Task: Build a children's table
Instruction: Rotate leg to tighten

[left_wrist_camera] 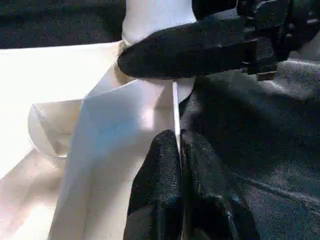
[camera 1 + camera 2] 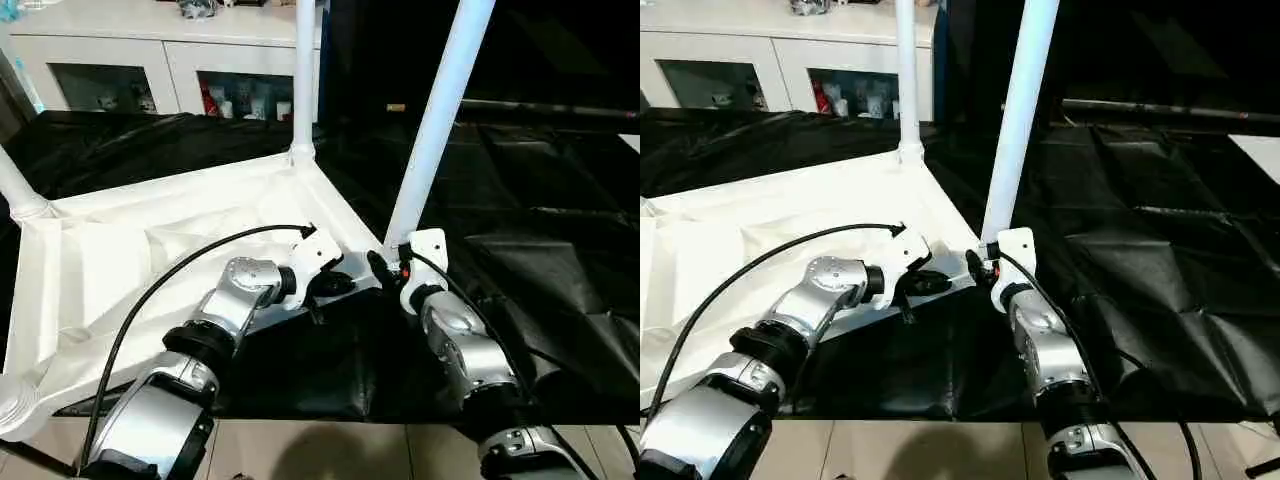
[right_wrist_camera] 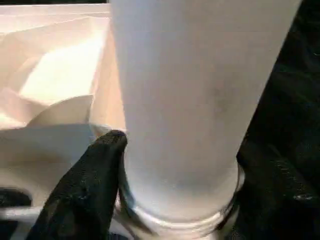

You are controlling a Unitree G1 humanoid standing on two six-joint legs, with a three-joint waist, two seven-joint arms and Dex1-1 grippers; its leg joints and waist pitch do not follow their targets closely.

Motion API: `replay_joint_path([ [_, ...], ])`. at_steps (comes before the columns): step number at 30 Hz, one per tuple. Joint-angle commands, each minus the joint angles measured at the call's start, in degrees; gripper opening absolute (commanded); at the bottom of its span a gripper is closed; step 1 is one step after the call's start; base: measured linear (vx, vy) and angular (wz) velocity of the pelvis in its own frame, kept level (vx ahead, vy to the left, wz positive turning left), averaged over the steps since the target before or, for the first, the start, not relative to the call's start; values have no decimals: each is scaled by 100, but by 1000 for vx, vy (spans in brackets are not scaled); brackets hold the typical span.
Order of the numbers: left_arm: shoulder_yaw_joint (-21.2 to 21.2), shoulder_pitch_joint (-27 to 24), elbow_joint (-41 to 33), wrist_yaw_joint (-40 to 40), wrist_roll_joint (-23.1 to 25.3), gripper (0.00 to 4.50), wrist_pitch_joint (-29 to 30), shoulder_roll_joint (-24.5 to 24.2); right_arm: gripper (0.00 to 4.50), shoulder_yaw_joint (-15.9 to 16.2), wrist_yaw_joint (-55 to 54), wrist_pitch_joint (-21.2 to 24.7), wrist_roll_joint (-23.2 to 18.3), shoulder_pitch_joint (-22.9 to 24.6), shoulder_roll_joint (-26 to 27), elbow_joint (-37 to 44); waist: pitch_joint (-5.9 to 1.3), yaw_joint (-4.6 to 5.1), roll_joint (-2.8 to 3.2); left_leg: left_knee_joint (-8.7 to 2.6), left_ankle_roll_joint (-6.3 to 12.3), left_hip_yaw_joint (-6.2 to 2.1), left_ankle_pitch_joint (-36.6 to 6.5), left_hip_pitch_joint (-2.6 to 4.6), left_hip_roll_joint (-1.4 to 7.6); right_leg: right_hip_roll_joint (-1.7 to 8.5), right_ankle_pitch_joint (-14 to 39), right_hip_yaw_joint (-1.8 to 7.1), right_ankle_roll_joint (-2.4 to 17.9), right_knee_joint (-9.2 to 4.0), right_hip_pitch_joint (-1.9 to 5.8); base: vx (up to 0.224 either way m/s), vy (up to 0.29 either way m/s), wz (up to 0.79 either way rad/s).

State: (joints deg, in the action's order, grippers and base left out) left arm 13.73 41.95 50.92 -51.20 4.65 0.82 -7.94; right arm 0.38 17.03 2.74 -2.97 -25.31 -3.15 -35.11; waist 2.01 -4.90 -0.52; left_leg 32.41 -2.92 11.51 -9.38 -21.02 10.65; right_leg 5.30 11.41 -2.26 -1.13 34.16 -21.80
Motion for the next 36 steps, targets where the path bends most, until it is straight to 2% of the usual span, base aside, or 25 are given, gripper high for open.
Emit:
replay_joint_path([
  [1,-53,-31,73,-41,-108,0,-144,-10,365,366,690,-16,-171,62,32,99,-257,22,-43,-425,50,-140,-1869,76,245,322,1533,204,988,-483,111,0,0,0],
  [2,-49,-57,28,-224,-121,0,-208,-135,378,470,1205,31,-245,86,-228,236,-266,4,-15,-416,77,-142,-1832,85,243,327,1522,199,1017,-479,126,0,0,0],
  [4,-48,-97,-46,-493,-170,0,-287,-263,393,595,1713,146,-246,149,-552,424,-264,-3,-35,-404,145,-123,-1742,78,250,312,1342,196,1065,-472,134,0,0,0],
  [5,-56,-118,-90,-647,-214,0,-301,-315,401,658,1911,153,-211,184,-717,509,-273,-9,-21,-395,174,-127,-1618,58,249,316,1221,193,1097,-449,162,0,0,0],
  [6,-56,-169,-226,-1043,-314,0,-339,-443,401,754,2456,187,-259,278,-1074,733,-278,-8,-28,-387,208,-118,-1488,53,253,307,1046,186,1151,-436,165,0,0,0],
  [7,-56,-169,-226,-1043,-314,0,-339,-443,401,754,2456,187,-259,278,-1074,733,-278,-14,-27,-383,228,-116,-1458,54,260,308,976,185,1186,-426,169,0,0,0],
  [8,-31,-202,-331,-1323,-362,0,-361,-544,401,783,2864,217,-358,342,-1312,912,-286,-22,-32,-371,261,-114,-1349,50,265,298,791,177,1243,-396,184,0,0,0],
  [10,-11,-233,-415,-1538,-409,0,-369,-615,401,761,3115,250,-433,371,-1436,1022,-295,-15,-25,-353,325,-105,-1215,41,272,285,507,170,1368,-353,183,0,0,0],
  [11,-10,-235,-419,-1547,-411,0,-369,-618,401,761,3124,251,-436,372,-1441,1026,-301,-13,3,-345,350,-95,-1175,52,279,278,348,166,1457,-337,179,0,0,0],
  [12,38,-307,-591,-1942,-526,0,-337,-737,401,738,3496,301,-570,393,-1615,1165,-313,-20,0,-327,379,-88,-1119,58,281,270,179,159,1544,-312,182,0,0,0],
  [14,59,-374,-752,-2222,-642,0,-240,-802,401,745,3699,343,-670,393,-1687,1237,-324,-41,8,-300,482,-76,-939,41,285,266,-155,154,1650,-264,194,0,0,0],
  [17,74,-416,-854,-2374,-709,0,-135,-844,401,798,3760,243,-638,370,-1732,1246,-332,-60,10,-282,507,-61,-935,55,291,279,-165,152,1729,-263,167,0,0,0],
  [19,84,-440,-883,-2442,-720,0,-101,-861,401,801,3798,241,-640,370,-1732,1238,-337,-83,-15,-271,499,-65,-867,33,293,279,-183,150,1717,-244,166,0,0,0],
  [21,68,-444,-865,-2419,-704,0,-107,-857,375,817,3884,257,-658,370,-1724,1209,-314,-97,-2,-283,461,-67,-1025,27,286,287,103,148,1663,-270,149,0,0,0],
  [24,45,-455,-889,-2369,-697,0,-79,-856,364,860,3976,262,-636,376,-1728,1183,-300,-95,-12,-304,345,-80,-1196,24,288,297,440,158,1565,-299,145,0,0,0],
  [25,38,-468,-913,-2364,-696,0,-66,-864,341,875,4009,265,-630,375,-1731,1172,-301,-96,-9,-305,328,-80,-1214,30,289,298,472,159,1554,-302,142,0,0,0],
  [29,19,-492,-958,-2351,-677,0,-44,-882,323,883,4040,263,-634,344,-1741,1119,-310,-94,-13,-291,335,-77,-1117,23,278,290,318,164,1547,-284,146,0,0,0],
  [31,6,-499,-955,-2359,-675,0,-46,-890,290,883,4036,263,-635,326,-1754,1105,-314,-92,-19,-285,362,-75,-1068,24,277,286,271,161,1547,-277,146,0,0,0],
  [36,-37,-494,-864,-2258,-651,0,-56,-880,273,827,3917,277,-612,330,-1687,1054,-317,-81,-17,-275,375,-71,-1056,26,274,279,282,161,1546,-274,143,0,0,0],
])
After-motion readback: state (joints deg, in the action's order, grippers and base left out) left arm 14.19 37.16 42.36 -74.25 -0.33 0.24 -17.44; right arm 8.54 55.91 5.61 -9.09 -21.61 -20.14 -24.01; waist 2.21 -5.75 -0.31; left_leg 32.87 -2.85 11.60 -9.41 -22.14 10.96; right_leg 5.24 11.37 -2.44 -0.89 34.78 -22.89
